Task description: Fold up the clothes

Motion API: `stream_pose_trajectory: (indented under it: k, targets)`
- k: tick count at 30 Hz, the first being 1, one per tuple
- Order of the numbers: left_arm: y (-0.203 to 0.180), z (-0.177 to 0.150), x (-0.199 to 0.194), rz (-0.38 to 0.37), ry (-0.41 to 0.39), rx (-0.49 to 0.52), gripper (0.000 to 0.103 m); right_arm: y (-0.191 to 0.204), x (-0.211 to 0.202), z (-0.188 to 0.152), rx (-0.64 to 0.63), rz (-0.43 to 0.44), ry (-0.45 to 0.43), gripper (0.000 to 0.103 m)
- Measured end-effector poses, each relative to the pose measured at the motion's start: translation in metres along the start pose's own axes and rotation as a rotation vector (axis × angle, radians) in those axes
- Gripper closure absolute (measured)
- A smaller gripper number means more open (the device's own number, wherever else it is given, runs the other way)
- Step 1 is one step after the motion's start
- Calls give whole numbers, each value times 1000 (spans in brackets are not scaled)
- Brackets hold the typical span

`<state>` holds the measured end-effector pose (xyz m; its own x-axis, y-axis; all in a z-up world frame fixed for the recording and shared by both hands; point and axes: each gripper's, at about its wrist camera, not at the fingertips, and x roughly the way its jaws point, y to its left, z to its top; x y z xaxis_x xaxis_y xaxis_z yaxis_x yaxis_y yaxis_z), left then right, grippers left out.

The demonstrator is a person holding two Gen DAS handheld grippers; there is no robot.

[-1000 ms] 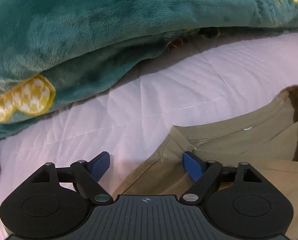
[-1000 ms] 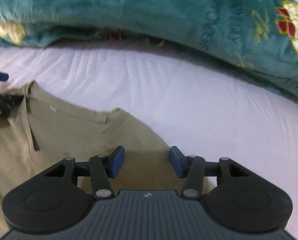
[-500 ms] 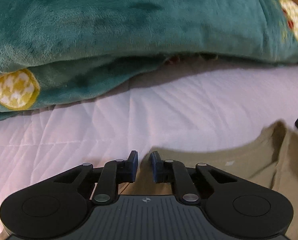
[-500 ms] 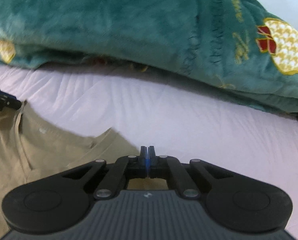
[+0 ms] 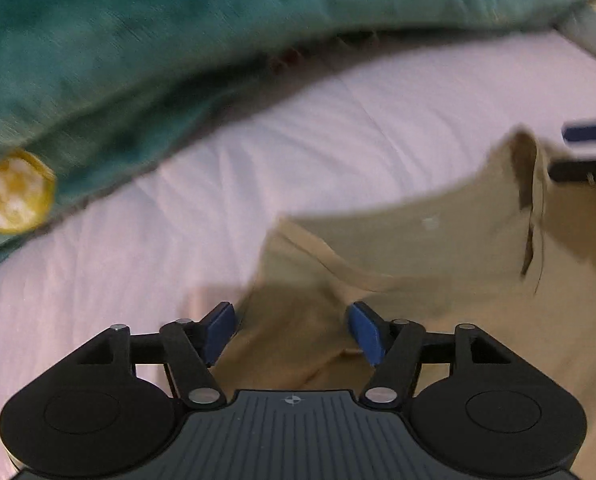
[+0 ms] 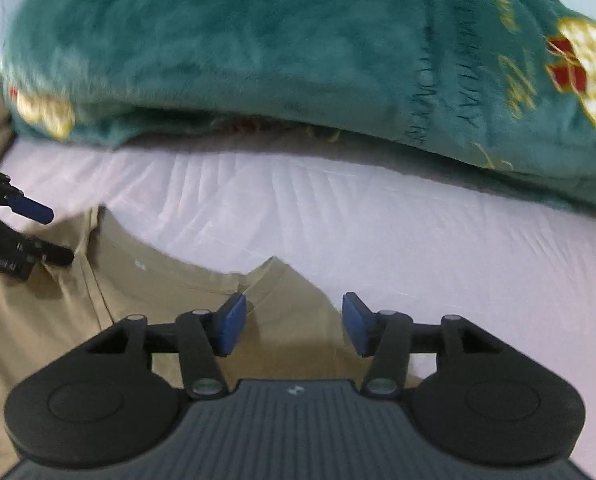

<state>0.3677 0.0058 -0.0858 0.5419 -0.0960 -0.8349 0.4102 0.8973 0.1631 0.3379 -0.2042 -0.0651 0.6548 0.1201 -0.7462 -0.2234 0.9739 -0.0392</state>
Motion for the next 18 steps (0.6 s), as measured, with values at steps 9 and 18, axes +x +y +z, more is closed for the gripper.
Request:
stream_pose_trajectory:
  k: [9,18]
  targets:
    - [20,-21,14,-76,-80,-147,15,7,27,-18,74,-11,36,57]
    - [23,0,19,-60,-130,-227,93,22,17,-9,-8,-138,-79,101]
